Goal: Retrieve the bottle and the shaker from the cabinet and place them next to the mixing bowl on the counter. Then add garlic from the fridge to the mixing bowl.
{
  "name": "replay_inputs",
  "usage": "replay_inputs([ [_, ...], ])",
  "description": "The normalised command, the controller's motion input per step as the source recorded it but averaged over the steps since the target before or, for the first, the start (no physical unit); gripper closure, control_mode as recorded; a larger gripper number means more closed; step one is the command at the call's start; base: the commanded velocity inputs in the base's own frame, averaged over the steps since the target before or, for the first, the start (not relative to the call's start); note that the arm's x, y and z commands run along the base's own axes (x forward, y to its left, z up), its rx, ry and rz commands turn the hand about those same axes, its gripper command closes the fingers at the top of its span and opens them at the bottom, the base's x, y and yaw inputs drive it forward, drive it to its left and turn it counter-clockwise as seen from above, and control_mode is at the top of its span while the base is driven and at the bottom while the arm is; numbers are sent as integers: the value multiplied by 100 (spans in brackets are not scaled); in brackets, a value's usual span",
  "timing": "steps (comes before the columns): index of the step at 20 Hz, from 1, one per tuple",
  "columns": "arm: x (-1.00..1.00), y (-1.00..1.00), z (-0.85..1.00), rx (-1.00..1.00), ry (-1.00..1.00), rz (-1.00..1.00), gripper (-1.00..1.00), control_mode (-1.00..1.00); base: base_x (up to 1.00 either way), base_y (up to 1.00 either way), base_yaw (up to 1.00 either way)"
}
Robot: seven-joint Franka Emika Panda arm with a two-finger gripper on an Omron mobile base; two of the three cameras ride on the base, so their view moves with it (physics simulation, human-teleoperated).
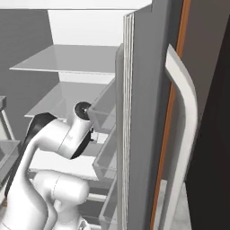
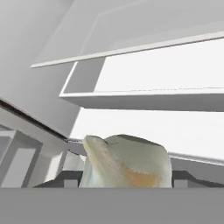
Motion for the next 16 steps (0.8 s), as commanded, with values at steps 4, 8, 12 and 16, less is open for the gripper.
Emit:
replay_inputs([
  [4, 0, 0, 0, 0, 0, 0, 100, 100, -98, 0, 1],
  [8, 0, 0, 0, 0, 0, 0, 100, 100, -100, 0, 7],
  [12, 0, 0, 0, 0, 0, 0, 100, 100, -100, 17, 11],
  [16, 0, 0, 0, 0, 0, 0, 100, 100, -78, 84, 8],
])
